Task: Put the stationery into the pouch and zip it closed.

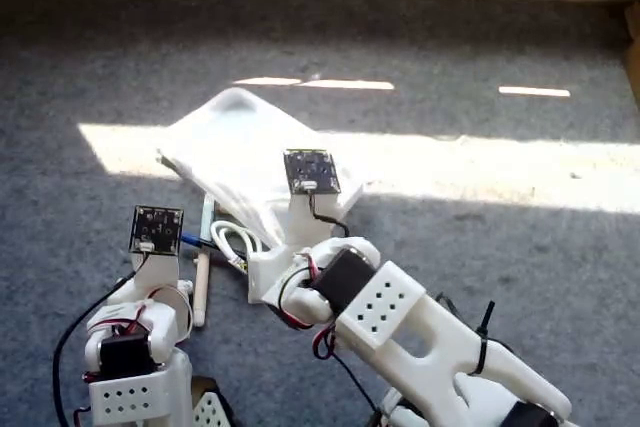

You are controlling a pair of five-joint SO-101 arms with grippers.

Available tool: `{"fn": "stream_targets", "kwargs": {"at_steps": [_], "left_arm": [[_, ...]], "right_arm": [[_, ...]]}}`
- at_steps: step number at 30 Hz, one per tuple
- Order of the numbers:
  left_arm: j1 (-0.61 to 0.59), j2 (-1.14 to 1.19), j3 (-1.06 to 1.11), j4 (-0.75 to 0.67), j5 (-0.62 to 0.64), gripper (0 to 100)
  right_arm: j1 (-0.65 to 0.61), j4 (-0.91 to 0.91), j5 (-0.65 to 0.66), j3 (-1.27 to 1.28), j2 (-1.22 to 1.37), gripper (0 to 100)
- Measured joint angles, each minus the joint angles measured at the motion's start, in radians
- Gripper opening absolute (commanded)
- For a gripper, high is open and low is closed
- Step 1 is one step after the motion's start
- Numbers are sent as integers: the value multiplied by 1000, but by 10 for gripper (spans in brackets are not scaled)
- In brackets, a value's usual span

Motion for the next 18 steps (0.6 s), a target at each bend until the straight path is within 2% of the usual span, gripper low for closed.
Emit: {"fn": "stream_targets", "kwargs": {"at_steps": [5, 13, 18], "left_arm": [[0, 0, 0, 0, 0, 7], [0, 0, 0, 0, 0, 7], [0, 0, 0, 0, 0, 7]], "right_arm": [[-2, -21, -63, 0, 140, 170], [-2, -146, -107, 0, 158, 171], [-2, -160, -114, 3, 158, 171]]}}
